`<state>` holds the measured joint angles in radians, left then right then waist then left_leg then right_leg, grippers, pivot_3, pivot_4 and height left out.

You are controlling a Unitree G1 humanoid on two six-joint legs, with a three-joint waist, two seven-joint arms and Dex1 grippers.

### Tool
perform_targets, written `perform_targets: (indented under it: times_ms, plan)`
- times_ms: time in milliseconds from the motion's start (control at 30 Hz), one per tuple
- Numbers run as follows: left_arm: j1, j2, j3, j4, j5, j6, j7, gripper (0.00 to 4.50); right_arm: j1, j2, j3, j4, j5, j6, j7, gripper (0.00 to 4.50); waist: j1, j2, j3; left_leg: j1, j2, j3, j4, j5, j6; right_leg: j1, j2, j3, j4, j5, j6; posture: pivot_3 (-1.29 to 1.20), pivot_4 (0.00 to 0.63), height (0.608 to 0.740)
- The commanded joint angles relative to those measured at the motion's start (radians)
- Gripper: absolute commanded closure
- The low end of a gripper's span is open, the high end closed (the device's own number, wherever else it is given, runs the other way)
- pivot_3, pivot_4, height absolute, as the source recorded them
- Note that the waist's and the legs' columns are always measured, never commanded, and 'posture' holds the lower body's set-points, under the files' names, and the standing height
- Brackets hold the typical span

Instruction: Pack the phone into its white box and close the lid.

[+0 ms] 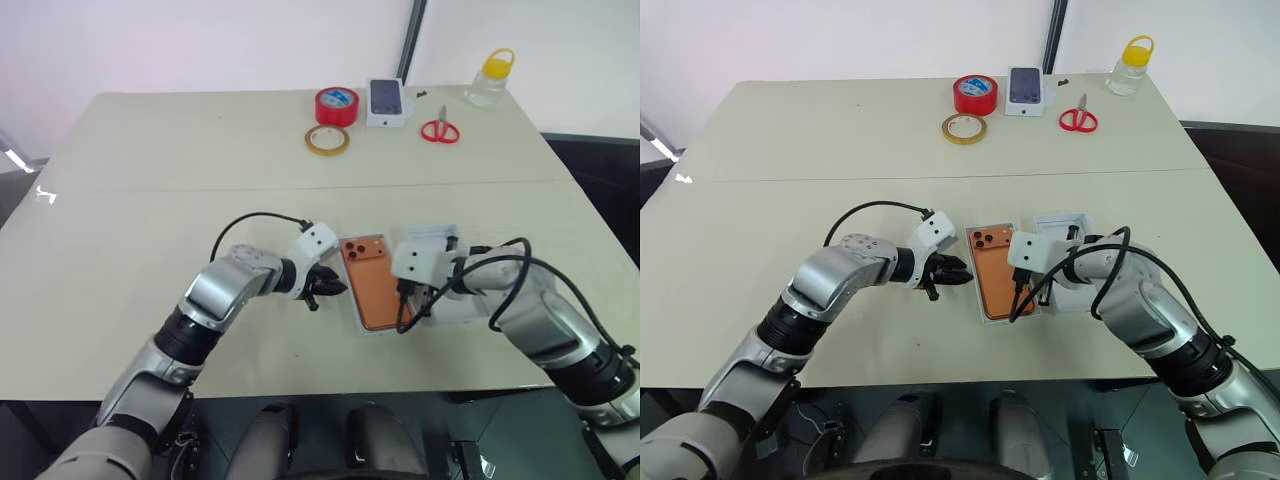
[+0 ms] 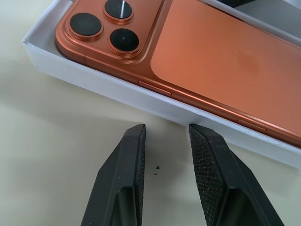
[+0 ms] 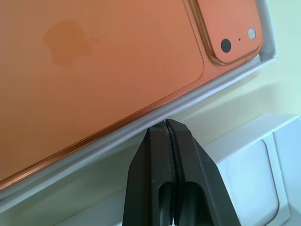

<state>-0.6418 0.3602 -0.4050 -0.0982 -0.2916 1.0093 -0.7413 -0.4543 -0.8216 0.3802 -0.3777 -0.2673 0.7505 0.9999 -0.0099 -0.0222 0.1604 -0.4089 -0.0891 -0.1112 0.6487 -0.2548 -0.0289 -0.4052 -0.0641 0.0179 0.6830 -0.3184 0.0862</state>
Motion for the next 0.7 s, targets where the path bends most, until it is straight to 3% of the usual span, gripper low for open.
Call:
perform_targets:
  times_ms: [33, 267, 633, 700]
  plan:
    - [0.007, -0.01, 0.021, -0.004, -0.022, -0.032, -0.023, 3.01, -0.028, 0.002, -0.053, -0.069, 0.069, 0.009, 0.036, 3.95, 0.0, 0.0, 0.0, 0.0, 0.0, 0.0, 0.0, 0.0, 0.0, 0.0, 0.0, 0.0, 0.0, 0.0, 0.0, 0.0, 0.15, 0.74]
    - [0.05, 0.042, 0.136, -0.02, -0.053, -0.083, -0.055, 3.01, -0.052, -0.022, -0.191, -0.117, 0.182, 0.142, 0.069, 0.64, -0.007, 0.0, 0.0, 0.0, 0.001, 0.0, 0.0, 0.0, 0.0, -0.001, 0.001, 0.0, 0.001, 0.0, 0.0, 0.0, 0.15, 0.74]
    - [0.118, 0.09, 0.209, -0.091, -0.112, -0.09, -0.077, 3.01, -0.001, -0.088, -0.228, -0.106, 0.258, 0.181, 0.03, 0.64, -0.003, 0.0, 0.0, 0.0, 0.001, 0.0, 0.0, 0.0, 0.0, 0.0, 0.0, 0.0, 0.0, 0.0, 0.0, 0.0, 0.15, 0.74]
    - [0.127, 0.114, 0.222, -0.094, -0.112, -0.118, -0.094, 3.01, -0.011, -0.07, -0.261, -0.131, 0.317, 0.264, 0.035, 1.16, -0.007, 0.0, 0.0, 0.0, 0.001, 0.0, 0.0, 0.0, 0.0, -0.001, 0.0, 0.0, 0.001, 0.0, 0.0, 0.0, 0.15, 0.74]
